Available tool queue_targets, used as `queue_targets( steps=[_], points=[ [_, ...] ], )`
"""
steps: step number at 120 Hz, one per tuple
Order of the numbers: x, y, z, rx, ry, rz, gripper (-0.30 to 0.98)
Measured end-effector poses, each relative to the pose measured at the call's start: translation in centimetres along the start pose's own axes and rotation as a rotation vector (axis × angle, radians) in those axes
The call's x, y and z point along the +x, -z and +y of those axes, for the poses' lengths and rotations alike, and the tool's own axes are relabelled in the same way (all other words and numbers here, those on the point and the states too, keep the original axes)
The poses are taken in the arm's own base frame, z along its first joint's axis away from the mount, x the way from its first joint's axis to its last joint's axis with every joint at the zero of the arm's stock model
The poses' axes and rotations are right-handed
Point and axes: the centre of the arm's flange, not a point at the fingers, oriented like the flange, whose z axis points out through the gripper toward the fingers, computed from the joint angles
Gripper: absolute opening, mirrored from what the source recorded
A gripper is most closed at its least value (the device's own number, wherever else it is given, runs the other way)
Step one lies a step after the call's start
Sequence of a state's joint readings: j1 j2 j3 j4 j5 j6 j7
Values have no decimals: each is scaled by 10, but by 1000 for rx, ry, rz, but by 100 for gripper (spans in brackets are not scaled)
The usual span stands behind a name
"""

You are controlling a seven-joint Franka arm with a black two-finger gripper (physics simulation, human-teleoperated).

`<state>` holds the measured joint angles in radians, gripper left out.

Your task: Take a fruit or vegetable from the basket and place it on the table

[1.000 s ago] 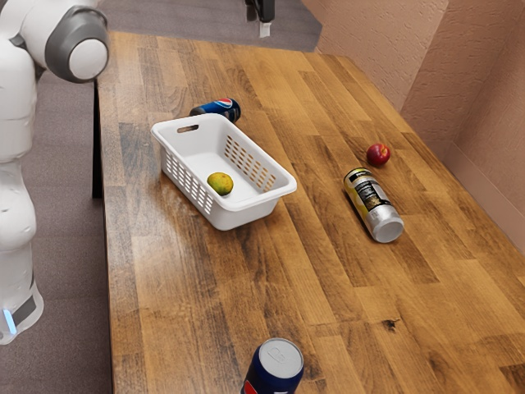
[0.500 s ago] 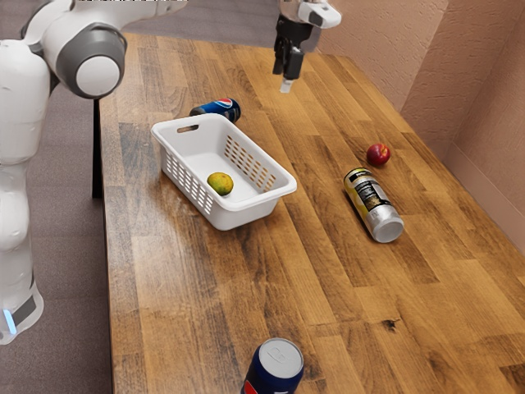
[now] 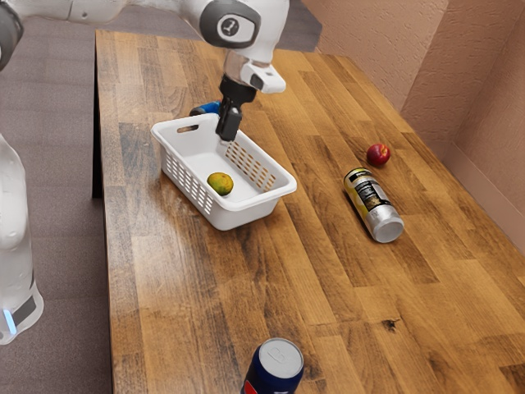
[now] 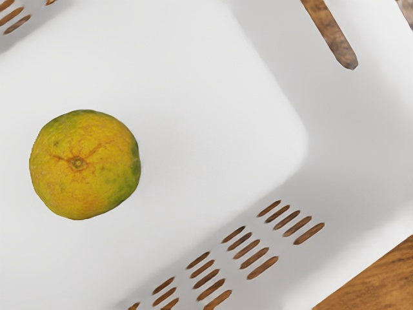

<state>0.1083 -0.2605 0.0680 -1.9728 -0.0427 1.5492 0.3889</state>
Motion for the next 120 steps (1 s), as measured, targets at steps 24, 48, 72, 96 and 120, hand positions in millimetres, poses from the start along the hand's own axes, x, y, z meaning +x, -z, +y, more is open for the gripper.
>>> queue_targets(
  steps=[24, 48, 72, 96, 120],
  points=[
    [-7, -9, 37, 47, -41, 38, 69],
    [10, -16, 69, 59, -37, 55, 69],
    [29, 7, 67, 45, 82, 102, 69],
    [41, 18, 48, 79, 214, 83, 69],
    [61, 4, 61, 123, 271, 43, 69]
  ],
)
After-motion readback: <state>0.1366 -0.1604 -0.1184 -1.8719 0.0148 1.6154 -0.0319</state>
